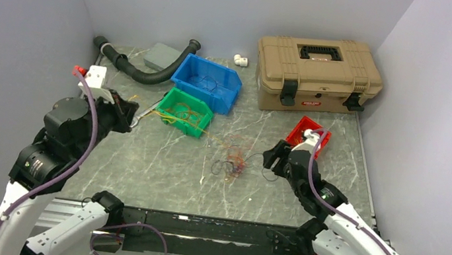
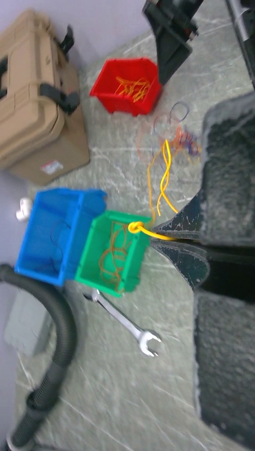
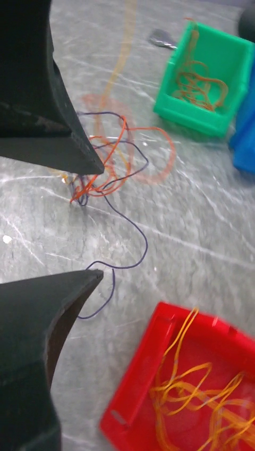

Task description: Untangle the cables

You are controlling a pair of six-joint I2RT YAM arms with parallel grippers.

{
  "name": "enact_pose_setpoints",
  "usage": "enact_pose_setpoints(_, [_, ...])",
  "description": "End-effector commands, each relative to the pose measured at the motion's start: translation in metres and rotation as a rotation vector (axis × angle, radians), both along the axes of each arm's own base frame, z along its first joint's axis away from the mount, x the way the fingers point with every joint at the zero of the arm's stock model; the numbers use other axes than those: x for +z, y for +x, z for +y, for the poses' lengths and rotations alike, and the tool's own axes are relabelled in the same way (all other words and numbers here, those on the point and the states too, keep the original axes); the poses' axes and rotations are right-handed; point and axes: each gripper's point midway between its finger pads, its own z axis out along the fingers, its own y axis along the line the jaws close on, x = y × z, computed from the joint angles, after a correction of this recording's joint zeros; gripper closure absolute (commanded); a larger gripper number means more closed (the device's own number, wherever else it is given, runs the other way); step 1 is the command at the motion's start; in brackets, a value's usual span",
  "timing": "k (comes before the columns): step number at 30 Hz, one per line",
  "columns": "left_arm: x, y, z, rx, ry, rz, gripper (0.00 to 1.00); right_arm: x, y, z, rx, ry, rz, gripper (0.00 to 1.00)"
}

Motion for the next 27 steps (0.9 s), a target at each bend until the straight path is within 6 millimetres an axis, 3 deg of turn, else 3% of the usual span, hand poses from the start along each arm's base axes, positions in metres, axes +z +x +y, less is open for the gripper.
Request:
enact_pose_setpoints(1, [0.022, 0.009, -0.043, -0.225, -0.012, -0.116, 1.0, 0.048, 0.005, 0.042, 0.311, -0.041, -0.179, 0.28])
enact_pose_setpoints(4, [0.021, 0.011, -0.06, -0.319, -0.005, -0.118, 1.0, 0.064, 0.003, 0.066, 0.473, -0.069, -0.245, 0.27])
enact_pose_setpoints(8, [0.023, 0.015, -0.066, -0.346, 0.011, -0.119, 1.0, 0.079, 0.003, 0.1, 0.654, -0.054, -0.315, 0.27])
enact_pose_setpoints(14, [0.04, 0.017, -0.06, -0.319, 0.029, -0.159, 1.0, 0.074, 0.019, 0.154, 0.783, 0.01, -0.297, 0.27])
enact_pose_setpoints(20, [0.057, 0.015, -0.052, -0.282, 0.031, -0.205, 1.0, 0.024, 0.025, 0.205, 0.796, 0.05, -0.141, 0.3])
enact_pose_setpoints(23, [0.062, 0.016, -0.044, -0.245, 0.038, -0.217, 1.0, -0.015, 0.024, 0.213, 0.765, 0.087, -0.014, 0.35])
enact_pose_setpoints(27, [0.066, 0.018, -0.026, -0.146, 0.056, -0.218, 1.0, -0.049, 0.017, 0.209, 0.727, 0.092, 0.085, 0.49])
